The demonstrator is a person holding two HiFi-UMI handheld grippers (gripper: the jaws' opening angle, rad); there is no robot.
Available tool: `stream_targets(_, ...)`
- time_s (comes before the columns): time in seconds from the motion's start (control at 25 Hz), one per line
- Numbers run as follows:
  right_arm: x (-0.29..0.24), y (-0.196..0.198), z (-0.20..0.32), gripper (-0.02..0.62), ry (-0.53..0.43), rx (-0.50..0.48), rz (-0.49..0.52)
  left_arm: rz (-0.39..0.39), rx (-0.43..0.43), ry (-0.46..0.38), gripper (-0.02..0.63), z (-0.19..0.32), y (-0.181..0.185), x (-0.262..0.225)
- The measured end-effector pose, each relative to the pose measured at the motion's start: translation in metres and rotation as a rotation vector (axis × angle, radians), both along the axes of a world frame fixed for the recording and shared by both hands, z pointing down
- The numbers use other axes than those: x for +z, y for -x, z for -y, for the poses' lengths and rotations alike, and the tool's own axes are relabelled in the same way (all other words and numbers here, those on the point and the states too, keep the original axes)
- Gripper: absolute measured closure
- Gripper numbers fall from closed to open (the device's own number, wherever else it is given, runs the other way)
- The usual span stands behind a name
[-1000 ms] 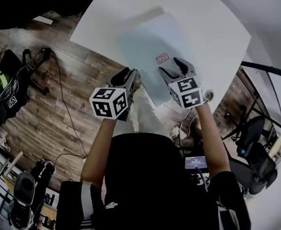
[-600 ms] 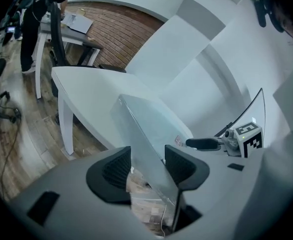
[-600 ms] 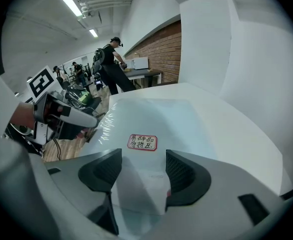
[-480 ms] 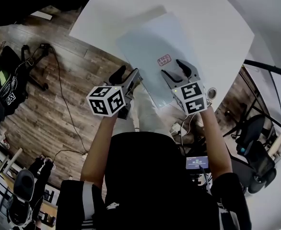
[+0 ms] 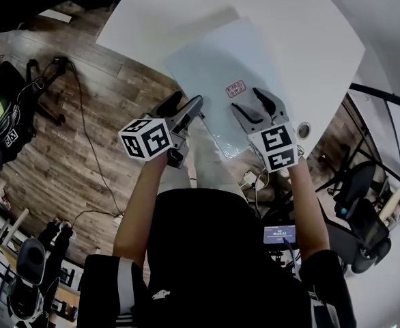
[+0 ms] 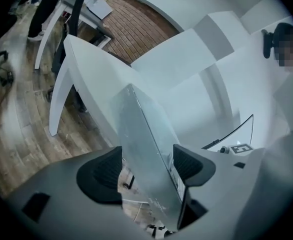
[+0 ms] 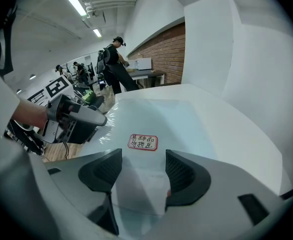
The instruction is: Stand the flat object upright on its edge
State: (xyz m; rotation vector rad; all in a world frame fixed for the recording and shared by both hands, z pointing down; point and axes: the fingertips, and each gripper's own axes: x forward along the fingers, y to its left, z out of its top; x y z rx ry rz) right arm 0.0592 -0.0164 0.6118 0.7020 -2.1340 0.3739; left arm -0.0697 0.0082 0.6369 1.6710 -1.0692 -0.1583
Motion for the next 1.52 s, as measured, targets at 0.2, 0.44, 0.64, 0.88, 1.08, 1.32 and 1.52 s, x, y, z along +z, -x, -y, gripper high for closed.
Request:
stream_targets(0.2,0.002,-0.001,-0.008,0.305,0.002,-0.001,0.007,-0.101,-0.015,-0.007,0.29,-0.003,-0.005,0.006)
stream_targets(0.44,-0.001,0.0,-0.017,0.305,0.008,-0.017,0.018,-0.165,-0.002,-0.023,0.29,-0.006,-0.011,0.013)
stream_targets(0.64,-0.002,-0.002,-0.022,0.305,0.004,-0.025,0.025,-0.257,0.003,-0.035,0.288,-0.008,-0.016,0.014)
stream_targets(0.88,0.001,-0.001,-0.023,0.307,0.004,-0.045,0.031,-0.329,0.03,-0.042,0.288,-0.006,-0.017,0.018)
stream_targets(1.08,0.0,-0.001,-0.024,0.311,0.009,-0.058,0.031,-0.369,0.056,-0.045,0.29,-0.004,-0.021,0.016)
stream_targets(1.32,0.0,0.0,-0.024,0.312,0.012,-0.062,0.027,-0.354,0.034,-0.04,0.29,-0.003,-0.02,0.016)
stream_targets(1.52,0.0,0.001,-0.024,0.311,0.019,-0.059,0.015,-0.335,0.024,-0.049,0.29,-0.003,-0.018,0.018)
